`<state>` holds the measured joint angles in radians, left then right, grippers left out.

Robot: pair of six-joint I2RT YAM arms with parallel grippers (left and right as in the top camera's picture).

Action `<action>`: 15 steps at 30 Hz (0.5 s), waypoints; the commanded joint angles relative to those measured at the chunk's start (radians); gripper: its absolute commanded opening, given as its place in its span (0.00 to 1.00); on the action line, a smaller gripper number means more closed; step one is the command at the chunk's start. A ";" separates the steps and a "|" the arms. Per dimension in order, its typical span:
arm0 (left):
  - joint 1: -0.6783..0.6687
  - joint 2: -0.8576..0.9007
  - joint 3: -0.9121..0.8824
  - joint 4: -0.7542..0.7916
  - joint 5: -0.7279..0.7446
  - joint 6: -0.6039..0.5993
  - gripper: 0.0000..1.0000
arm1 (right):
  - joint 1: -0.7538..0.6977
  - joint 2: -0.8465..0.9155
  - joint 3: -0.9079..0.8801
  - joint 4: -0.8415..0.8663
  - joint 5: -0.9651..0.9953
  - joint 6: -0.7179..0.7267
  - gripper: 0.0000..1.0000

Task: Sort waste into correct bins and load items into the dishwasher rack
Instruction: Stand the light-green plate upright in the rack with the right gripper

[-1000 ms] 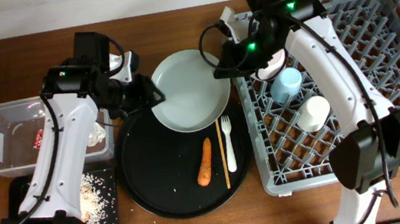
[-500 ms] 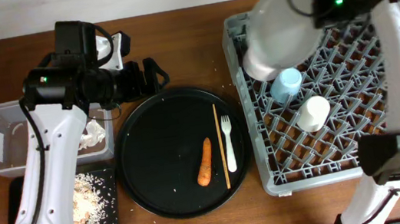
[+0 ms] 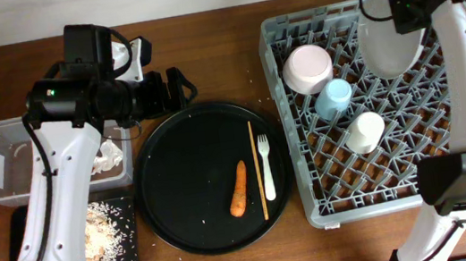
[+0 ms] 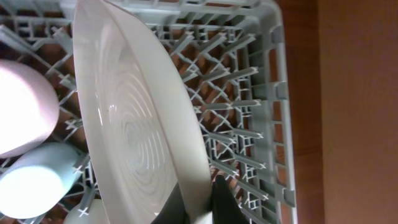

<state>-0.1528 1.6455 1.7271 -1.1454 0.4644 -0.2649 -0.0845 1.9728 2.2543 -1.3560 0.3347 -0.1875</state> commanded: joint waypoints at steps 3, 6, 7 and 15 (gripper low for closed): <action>-0.001 -0.011 0.017 -0.001 0.010 0.009 0.99 | 0.096 0.033 -0.131 0.092 0.174 -0.053 0.04; -0.001 -0.011 0.017 -0.001 0.010 0.009 0.99 | 0.119 0.033 -0.203 0.166 0.227 -0.083 0.04; -0.001 -0.011 0.017 -0.001 0.010 0.009 0.99 | 0.123 0.033 -0.206 0.168 0.227 -0.093 0.04; -0.001 -0.011 0.017 -0.001 0.010 0.009 0.99 | 0.124 0.033 -0.221 0.145 0.009 -0.083 0.09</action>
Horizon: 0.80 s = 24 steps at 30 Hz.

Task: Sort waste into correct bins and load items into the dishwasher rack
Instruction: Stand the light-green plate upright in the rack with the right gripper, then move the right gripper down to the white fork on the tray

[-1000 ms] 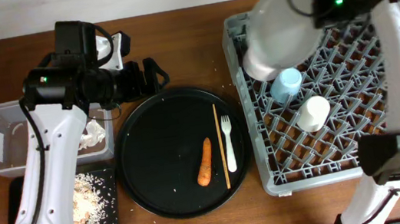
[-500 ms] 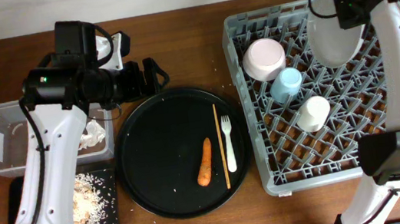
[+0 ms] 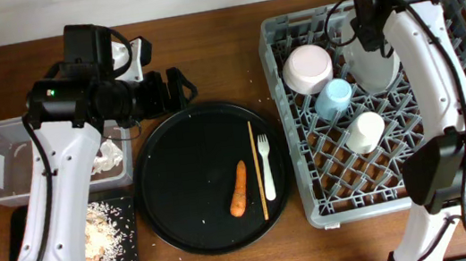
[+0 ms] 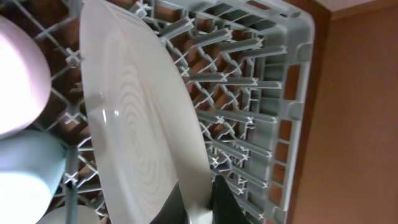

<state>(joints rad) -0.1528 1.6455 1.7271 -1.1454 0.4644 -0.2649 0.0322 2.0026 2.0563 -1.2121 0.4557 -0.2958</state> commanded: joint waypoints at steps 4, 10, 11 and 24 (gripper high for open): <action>-0.001 -0.011 0.017 -0.001 0.010 0.009 0.99 | 0.006 0.003 -0.043 0.000 -0.108 0.027 0.19; -0.001 -0.011 0.017 -0.001 0.010 0.009 0.99 | -0.008 -0.006 0.009 0.007 -0.105 0.140 0.89; -0.001 -0.011 0.017 0.000 0.010 0.009 0.99 | -0.007 -0.013 0.044 -0.008 -0.105 0.148 0.89; 0.007 -0.012 0.017 0.009 0.017 -0.035 0.99 | 0.013 -0.082 0.315 -0.487 -0.983 0.339 0.69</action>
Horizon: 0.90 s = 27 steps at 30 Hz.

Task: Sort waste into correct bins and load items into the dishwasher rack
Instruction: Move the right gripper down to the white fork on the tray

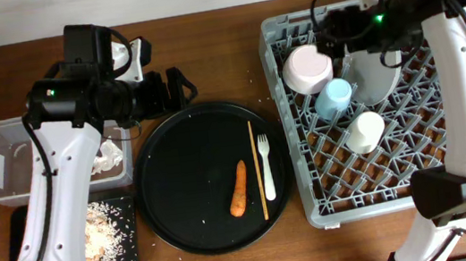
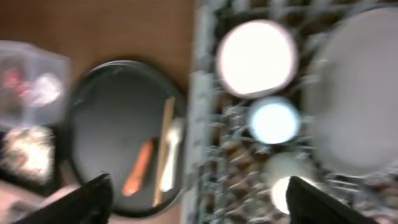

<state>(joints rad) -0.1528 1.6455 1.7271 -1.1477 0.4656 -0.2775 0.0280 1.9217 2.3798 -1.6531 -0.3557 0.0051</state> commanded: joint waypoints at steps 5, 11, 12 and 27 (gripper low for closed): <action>0.204 -0.012 0.076 0.008 0.010 -0.024 0.99 | 0.208 -0.002 -0.074 -0.045 -0.047 0.177 0.56; 0.422 -0.011 0.094 -0.010 0.009 -0.024 0.99 | 0.523 -0.002 -0.413 0.153 0.021 0.353 0.53; 0.432 -0.011 0.094 -0.010 0.009 -0.024 0.99 | 0.564 -0.002 -0.486 0.215 0.022 0.399 0.53; 0.436 -0.011 0.094 -0.010 0.009 -0.024 0.99 | 0.779 -0.002 -1.048 0.749 0.237 0.933 0.42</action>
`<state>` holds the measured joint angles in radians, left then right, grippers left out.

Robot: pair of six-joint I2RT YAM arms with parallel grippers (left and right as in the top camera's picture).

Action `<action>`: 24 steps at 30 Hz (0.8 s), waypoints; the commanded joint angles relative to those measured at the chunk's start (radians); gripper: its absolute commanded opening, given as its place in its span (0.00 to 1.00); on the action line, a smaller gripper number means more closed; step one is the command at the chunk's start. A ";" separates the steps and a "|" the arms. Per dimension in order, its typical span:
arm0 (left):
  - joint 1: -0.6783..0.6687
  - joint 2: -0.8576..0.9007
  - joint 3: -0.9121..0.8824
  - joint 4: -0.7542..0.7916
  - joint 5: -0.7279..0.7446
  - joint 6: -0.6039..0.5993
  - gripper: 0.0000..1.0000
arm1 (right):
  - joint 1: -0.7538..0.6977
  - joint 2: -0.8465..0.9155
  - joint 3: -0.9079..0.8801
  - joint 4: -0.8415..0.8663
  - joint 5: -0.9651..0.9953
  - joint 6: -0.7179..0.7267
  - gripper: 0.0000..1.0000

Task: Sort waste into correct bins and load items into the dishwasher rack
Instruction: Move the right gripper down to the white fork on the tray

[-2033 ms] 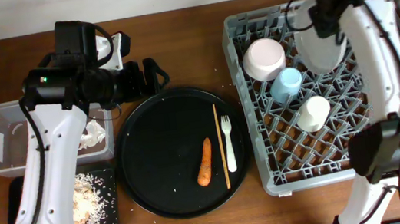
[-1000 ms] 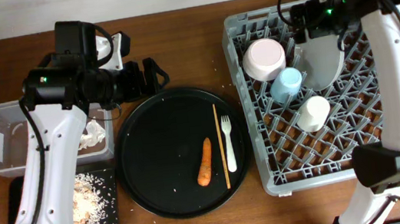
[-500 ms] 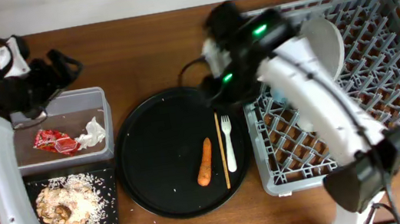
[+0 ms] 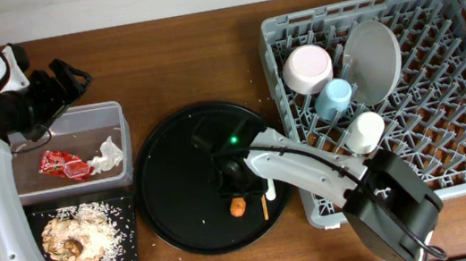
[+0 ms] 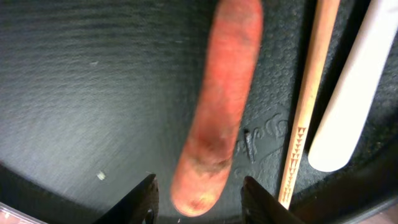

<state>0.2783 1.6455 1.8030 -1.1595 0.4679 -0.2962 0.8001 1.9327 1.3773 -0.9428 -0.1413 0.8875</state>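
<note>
On the round black tray (image 4: 178, 192) lies an orange carrot (image 5: 221, 106), beside a wooden chopstick (image 5: 309, 106) and a white fork (image 5: 354, 106). My right gripper (image 5: 202, 202) is open low over the tray, its fingers (image 5: 144, 199) either side of the carrot's near end. From overhead the right gripper (image 4: 234, 192) hides most of the carrot (image 4: 238, 206). My left gripper (image 4: 66, 80) is open at the far edge of the clear bin (image 4: 114, 119), holding nothing. A white plate (image 4: 373, 60) leans in the grey dish rack (image 4: 316, 210).
The rack also holds a pink bowl (image 4: 308, 68), a blue cup (image 4: 334, 97) and a white cup (image 4: 365, 131). A red wrapper (image 4: 59, 162) and white tissue (image 4: 108, 151) lie in the clear bin. A black bin (image 4: 123, 253) of rice scraps sits below it.
My right gripper has gone from high above the rack to low over the black tray, open around the carrot's end. My left arm has moved from the tray's far-left rim to the clear bin's far edge.
My right gripper was first shut on the white plate over the rack's back right. Then it held the plate nearer the pink bowl. Later the plate leaned in the rack and the gripper was open above it. Now it straddles the carrot.
</note>
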 commanded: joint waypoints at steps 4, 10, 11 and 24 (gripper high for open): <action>0.005 -0.011 0.018 0.002 0.007 -0.005 0.99 | 0.006 -0.013 -0.080 0.088 0.036 0.050 0.43; 0.005 -0.011 0.018 0.002 0.007 -0.005 0.99 | -0.033 -0.014 -0.058 0.097 0.060 0.038 0.44; 0.005 -0.011 0.018 0.002 0.007 -0.005 0.99 | -0.050 -0.015 -0.040 0.082 0.048 0.033 0.44; 0.005 -0.011 0.018 0.002 0.007 -0.005 0.99 | -0.151 -0.010 0.082 -0.071 0.085 -0.330 0.37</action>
<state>0.2783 1.6455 1.8030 -1.1595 0.4683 -0.2962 0.6502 1.9308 1.4689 -1.0172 -0.0837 0.5854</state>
